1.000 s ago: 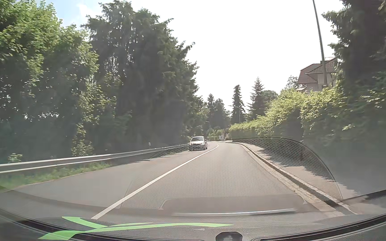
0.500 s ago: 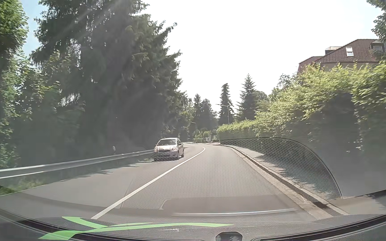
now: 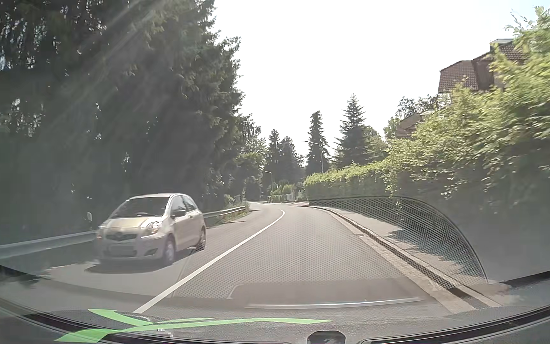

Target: Follow the waypoints while adhering to traffic rules and regulations

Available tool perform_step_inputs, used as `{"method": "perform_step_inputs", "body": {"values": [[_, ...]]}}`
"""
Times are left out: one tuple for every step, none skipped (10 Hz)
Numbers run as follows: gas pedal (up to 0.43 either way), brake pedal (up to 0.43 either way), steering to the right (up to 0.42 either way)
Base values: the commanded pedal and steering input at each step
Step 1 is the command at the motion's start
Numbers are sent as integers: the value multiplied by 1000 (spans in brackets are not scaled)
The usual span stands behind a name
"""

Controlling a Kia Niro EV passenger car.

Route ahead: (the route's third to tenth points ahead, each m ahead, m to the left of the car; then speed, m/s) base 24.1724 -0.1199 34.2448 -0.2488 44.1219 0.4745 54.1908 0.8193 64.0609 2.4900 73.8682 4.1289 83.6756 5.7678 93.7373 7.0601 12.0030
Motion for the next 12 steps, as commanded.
{"method": "perform_step_inputs", "body": {"values": [[138, 0, 3], [118, 0, 0], [87, 0, -1], [39, 0, -1], [39, 0, 0], [47, 0, 5], [79, 0, 10], [79, 0, 12], [98, 0, 10], [98, 0, 7], [98, 0, 5], [98, 0, 3]]}}
